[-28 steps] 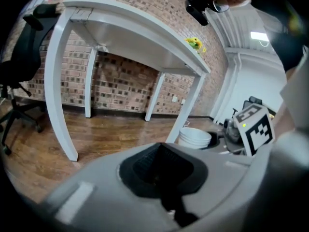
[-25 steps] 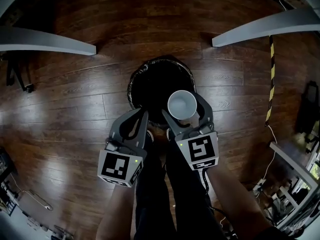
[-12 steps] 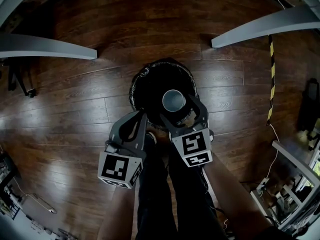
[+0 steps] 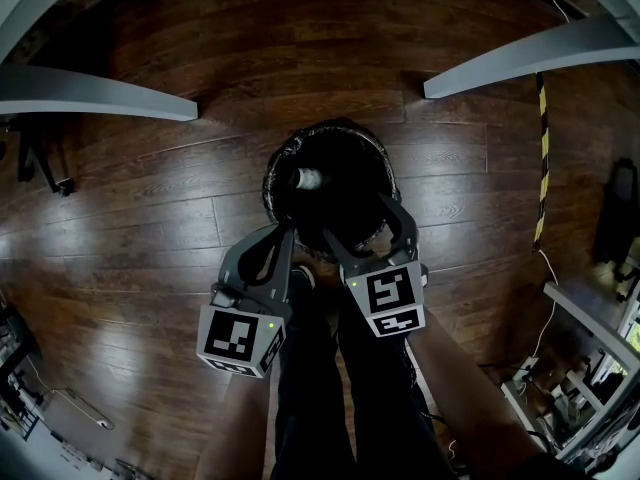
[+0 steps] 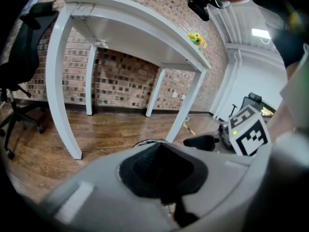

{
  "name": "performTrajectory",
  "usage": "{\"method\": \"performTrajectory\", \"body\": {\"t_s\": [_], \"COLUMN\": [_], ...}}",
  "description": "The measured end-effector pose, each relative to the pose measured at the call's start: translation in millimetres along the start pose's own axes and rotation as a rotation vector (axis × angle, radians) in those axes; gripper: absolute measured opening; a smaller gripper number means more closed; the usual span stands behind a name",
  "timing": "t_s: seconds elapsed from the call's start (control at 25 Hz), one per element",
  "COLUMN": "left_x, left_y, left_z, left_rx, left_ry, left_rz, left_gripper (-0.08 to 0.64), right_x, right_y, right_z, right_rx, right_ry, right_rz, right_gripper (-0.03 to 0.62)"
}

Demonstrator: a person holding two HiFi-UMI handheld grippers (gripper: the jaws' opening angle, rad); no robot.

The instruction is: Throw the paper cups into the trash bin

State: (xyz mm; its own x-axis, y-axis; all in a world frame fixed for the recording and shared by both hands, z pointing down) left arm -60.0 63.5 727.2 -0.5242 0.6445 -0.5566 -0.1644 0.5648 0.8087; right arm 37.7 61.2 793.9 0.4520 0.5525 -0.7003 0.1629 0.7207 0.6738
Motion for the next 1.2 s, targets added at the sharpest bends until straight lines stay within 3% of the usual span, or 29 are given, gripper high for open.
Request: {"method": "performTrajectory", "body": {"t_s": [0.2,0.44,0.68,0.92,1.2], "left_x": [5,14,28,55,94], "left_y": [-9,-32,-75,-129,-220], "left_z": [0,2,14,22,37], "left_rx": [-0.029,-0.052,-0.088,-0.133,-0.214], "left_ry": [0.011,0.008,0.022,0.012,0.012], "left_rz": [0.038,0.063,0.127,0.191,0.307], "left_gripper": [0.005,0.004,0.005,0.005,0.004], "right_x": [8,30,54,92,149], "right_y": [-19,-53,-93,-141,-203], "right_z": [-7,-8,-15,-25,-41], "right_rx": [0.006,0.034,0.045,0.092,0.102], "right_ry": [0.008,0.052,0.04,0.063,0.078], "right_rz": [0.043,0.138,0.194,0.244,0.353], "right_gripper": [0.348,0.177,0.055,0.023,0.012]}}
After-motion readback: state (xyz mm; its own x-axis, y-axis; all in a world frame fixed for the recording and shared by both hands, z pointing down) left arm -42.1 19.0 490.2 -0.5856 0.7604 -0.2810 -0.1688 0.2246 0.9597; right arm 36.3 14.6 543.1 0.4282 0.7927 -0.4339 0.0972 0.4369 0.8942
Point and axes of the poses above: the fingertips, and each gripper's own axes: x backward along the fingers, z to its right, y out of its underside, the point moved 2 cm from there along x, backward along the fingers, and after that the axes turned 10 degrees about -x, right-handed, at the moved point
